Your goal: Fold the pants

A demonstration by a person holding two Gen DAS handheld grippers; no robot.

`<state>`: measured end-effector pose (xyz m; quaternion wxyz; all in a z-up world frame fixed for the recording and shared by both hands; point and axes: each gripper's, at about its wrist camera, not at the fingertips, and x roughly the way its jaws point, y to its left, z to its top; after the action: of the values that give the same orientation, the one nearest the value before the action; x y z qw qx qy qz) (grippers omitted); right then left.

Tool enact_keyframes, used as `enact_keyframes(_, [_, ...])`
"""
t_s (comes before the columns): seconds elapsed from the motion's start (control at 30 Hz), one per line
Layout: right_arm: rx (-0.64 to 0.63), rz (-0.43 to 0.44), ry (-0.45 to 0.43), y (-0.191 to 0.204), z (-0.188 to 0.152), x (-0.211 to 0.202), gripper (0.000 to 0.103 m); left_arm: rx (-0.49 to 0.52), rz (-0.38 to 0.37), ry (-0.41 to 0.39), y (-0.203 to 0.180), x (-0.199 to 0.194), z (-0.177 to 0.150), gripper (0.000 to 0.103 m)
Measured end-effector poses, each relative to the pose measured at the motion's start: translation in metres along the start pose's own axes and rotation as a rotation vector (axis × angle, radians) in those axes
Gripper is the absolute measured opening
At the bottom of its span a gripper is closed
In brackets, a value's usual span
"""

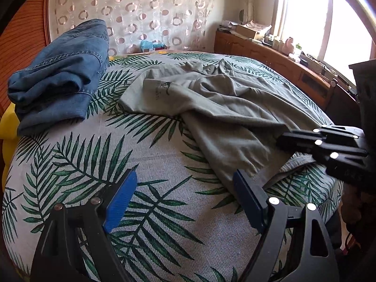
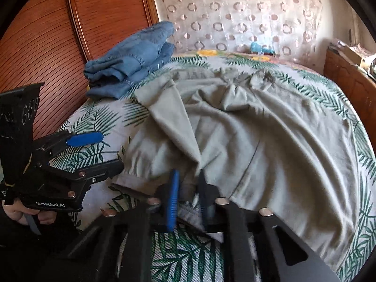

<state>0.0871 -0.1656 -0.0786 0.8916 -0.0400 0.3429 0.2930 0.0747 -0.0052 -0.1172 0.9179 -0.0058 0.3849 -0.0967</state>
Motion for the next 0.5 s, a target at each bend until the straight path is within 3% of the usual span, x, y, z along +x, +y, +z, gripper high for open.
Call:
enact_keyframes(0.13, [-0.017,0.0,-0.053,0.003,0.0,-0.016,0.005,-0.003,0.003,-0.025,-0.002,-0.004,0.002,0.084])
enact_keyframes(0.5, [-0.029,-0.087,-0.173,0.001,-0.009,-0.067,0.005,0.014,-0.026,-0.098,-0.015,-0.02,0.018,0.084])
